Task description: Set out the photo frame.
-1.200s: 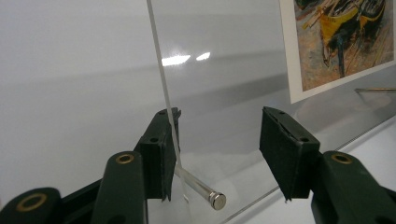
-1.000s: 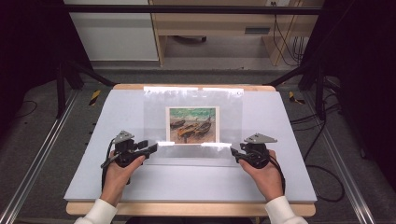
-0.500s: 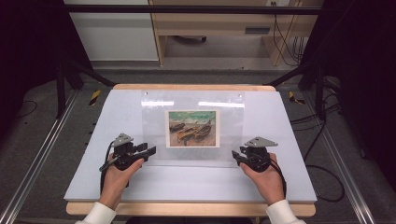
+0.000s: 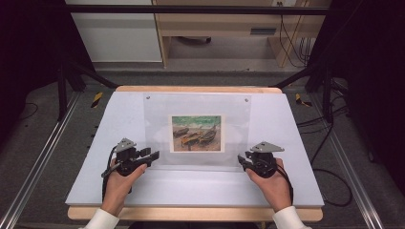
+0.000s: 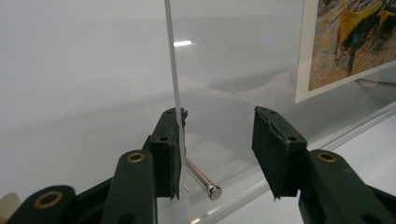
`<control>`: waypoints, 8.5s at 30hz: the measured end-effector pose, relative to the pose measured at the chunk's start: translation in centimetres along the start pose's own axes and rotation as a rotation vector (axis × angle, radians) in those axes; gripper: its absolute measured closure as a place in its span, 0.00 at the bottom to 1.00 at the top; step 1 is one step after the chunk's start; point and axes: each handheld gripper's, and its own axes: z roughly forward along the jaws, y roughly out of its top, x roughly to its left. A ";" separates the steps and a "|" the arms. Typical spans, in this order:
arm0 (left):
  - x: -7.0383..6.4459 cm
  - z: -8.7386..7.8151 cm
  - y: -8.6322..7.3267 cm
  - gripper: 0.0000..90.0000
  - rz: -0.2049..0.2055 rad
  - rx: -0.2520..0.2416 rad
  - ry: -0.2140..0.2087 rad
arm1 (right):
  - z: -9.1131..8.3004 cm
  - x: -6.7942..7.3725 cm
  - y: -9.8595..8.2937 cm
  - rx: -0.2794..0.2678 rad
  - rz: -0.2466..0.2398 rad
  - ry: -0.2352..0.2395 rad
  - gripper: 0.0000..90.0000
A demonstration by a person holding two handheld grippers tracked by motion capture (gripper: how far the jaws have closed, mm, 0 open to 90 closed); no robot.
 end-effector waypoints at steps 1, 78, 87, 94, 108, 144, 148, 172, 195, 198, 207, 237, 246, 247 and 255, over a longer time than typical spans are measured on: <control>0.0 0.0 0.0 0.59 0.001 0.001 -0.001 | 0.0 0.0 -0.1 -0.002 -0.002 -0.001 0.70; -1.1 -0.8 -1.5 0.58 0.071 0.058 0.007 | -0.5 0.6 -2.3 0.006 0.000 0.022 0.73; -1.1 -0.9 -1.6 0.58 0.078 0.063 0.007 | -0.5 0.5 -2.5 -0.001 0.000 0.022 0.73; -1.1 -0.9 -1.6 0.58 0.075 0.060 0.006 | -0.5 0.6 -2.5 -0.005 0.006 0.021 0.74; -1.2 -0.9 -1.6 0.58 0.082 0.060 0.009 | -0.5 0.6 -2.5 -0.009 -0.002 0.020 0.74; -1.6 -1.9 -1.2 0.20 0.129 -0.018 0.044 | -0.6 1.0 -2.3 -0.086 -0.013 -0.003 0.17; -1.5 -2.1 -1.1 0.12 0.116 -0.025 0.034 | -0.9 1.0 -2.2 -0.109 -0.023 -0.013 0.14; -1.1 -4.3 -1.0 0.06 0.149 -0.118 0.051 | -3.1 1.1 -2.5 -0.196 -0.052 -0.049 0.07; -1.1 -5.2 -1.3 0.07 0.170 -0.115 0.071 | -4.8 0.2 -3.3 -0.184 -0.017 -0.066 0.08; -1.0 -5.3 -1.3 0.07 0.170 -0.113 0.076 | -4.9 0.1 -3.4 -0.180 -0.019 -0.070 0.08; -0.7 -5.7 -1.5 0.07 0.165 -0.116 0.096 | -5.4 -0.4 -3.9 -0.159 -0.007 -0.084 0.08; 1.6 -7.5 -1.6 0.08 0.147 -0.136 0.169 | -7.3 -2.9 -6.0 -0.139 0.039 -0.150 0.08; 2.3 -7.7 -1.6 0.08 0.153 -0.131 0.211 | -7.6 -3.6 -6.4 -0.128 0.054 -0.189 0.08; 2.4 -7.7 -1.6 0.08 0.159 -0.123 0.220 | -7.6 -3.7 -6.4 -0.122 0.061 -0.199 0.08; 3.4 -6.7 -1.4 0.08 0.181 -0.071 0.272 | -6.4 -5.2 -6.3 -0.084 0.112 -0.247 0.08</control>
